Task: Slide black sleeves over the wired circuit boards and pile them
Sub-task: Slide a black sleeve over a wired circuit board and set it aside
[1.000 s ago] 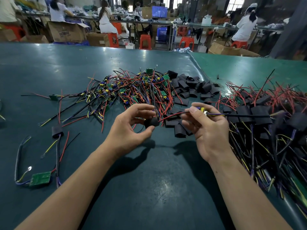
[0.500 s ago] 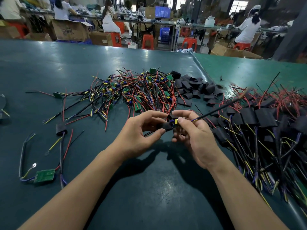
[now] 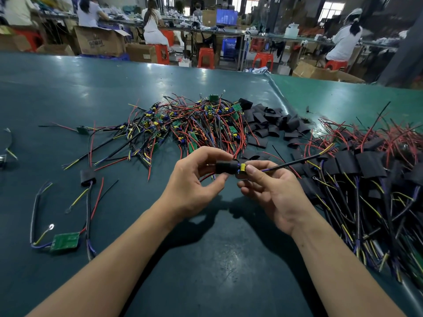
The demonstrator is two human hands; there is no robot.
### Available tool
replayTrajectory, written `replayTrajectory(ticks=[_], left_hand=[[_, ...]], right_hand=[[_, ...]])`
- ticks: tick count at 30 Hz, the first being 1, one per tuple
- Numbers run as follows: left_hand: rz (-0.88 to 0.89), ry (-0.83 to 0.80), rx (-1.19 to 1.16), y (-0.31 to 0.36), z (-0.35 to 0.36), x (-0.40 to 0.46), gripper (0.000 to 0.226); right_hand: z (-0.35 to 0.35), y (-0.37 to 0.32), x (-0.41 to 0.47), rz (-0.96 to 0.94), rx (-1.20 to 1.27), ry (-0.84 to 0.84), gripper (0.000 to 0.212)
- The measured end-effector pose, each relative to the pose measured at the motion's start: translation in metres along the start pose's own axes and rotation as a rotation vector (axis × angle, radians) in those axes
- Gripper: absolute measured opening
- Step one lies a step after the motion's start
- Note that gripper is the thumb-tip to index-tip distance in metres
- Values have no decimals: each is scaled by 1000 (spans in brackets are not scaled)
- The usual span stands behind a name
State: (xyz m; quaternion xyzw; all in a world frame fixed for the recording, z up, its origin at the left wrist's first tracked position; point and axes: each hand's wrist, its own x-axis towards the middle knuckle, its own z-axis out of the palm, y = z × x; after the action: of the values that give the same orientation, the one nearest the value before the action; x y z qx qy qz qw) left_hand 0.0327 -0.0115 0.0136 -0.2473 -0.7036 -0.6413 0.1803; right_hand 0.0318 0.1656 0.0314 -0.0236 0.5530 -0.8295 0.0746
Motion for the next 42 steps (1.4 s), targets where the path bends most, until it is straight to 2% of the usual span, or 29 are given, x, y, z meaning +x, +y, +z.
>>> replayTrajectory(ticks=[4, 8, 11, 17, 22, 25, 29, 34, 38, 42], left_hand=[[-23, -26, -36, 2, 0, 0, 34], [-5, -30, -20, 2, 0, 0, 34], [16, -18, -12, 1, 1, 0, 34], [43, -21, 14, 3, 3, 0, 36], [61, -5, 36, 5, 4, -1, 39], [87, 7, 82, 6, 1, 0, 39], [105, 20, 136, 4, -5, 2, 37], [155, -19, 218, 4, -5, 1, 36], [189, -41, 274, 8, -4, 0, 38], [301, -64, 431, 10, -5, 2, 41]], right_hand=[[-1, -2, -2, -47, -95, -2, 8], [0, 0, -3, -86, -210, 38, 12], [1, 0, -3, -62, -198, 70, 16], [4, 0, -4, 34, -122, 55, 7], [6, 4, -5, 80, -13, 32, 27], [3, -1, -6, 103, 21, -35, 25], [0, -10, -8, 76, -39, -114, 40], [4, -6, -10, 32, -113, -88, 38], [7, -1, -9, 45, -178, -141, 35], [8, 4, -9, -46, -246, -100, 16]])
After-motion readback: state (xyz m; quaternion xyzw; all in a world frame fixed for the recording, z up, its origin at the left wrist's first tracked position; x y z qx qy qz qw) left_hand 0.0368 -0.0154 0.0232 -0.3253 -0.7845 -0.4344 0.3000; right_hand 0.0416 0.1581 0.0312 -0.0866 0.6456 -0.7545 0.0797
